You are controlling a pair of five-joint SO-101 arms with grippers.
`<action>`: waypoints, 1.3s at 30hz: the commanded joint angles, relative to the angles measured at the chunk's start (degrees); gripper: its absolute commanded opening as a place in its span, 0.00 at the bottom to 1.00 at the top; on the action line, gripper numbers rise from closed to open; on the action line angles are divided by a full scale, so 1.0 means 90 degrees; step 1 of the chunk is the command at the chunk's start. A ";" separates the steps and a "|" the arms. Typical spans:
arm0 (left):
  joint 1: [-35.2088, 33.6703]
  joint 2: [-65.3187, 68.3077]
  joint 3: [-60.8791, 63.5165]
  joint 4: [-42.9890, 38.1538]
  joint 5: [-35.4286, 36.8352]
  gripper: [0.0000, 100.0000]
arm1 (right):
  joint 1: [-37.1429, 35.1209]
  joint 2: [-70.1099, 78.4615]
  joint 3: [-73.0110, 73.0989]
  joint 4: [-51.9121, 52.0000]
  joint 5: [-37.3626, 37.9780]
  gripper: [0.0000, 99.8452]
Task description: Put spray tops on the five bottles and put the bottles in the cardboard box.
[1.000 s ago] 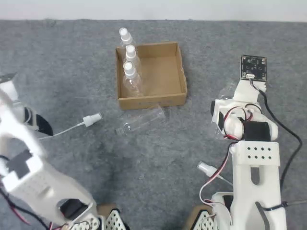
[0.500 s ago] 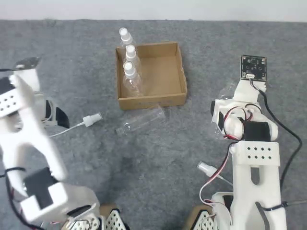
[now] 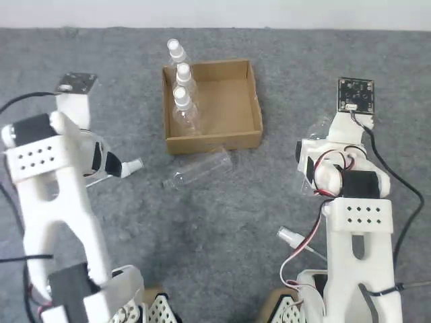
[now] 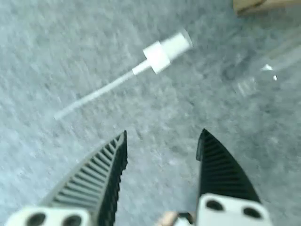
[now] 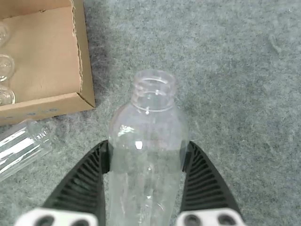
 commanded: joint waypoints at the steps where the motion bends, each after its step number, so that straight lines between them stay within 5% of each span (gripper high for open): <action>1: 0.0059 -0.0430 0.0112 -0.0498 -0.0840 0.23 | 0.0083 -0.0210 -0.0078 -0.0151 0.0049 0.01; 6: 0.0381 -0.0371 0.0337 -0.0557 -0.2432 0.23 | 0.0083 -0.0210 -0.0078 -0.0151 0.0059 0.01; 18: 0.0781 -0.0322 0.1011 -0.1348 -0.4337 0.23 | 0.0112 -0.0210 0.0039 -0.0376 0.0088 0.01; 39: 0.0791 0.4034 -0.1773 -0.1651 -0.4103 0.23 | 0.0103 -0.0210 0.0049 -0.0376 0.0098 0.01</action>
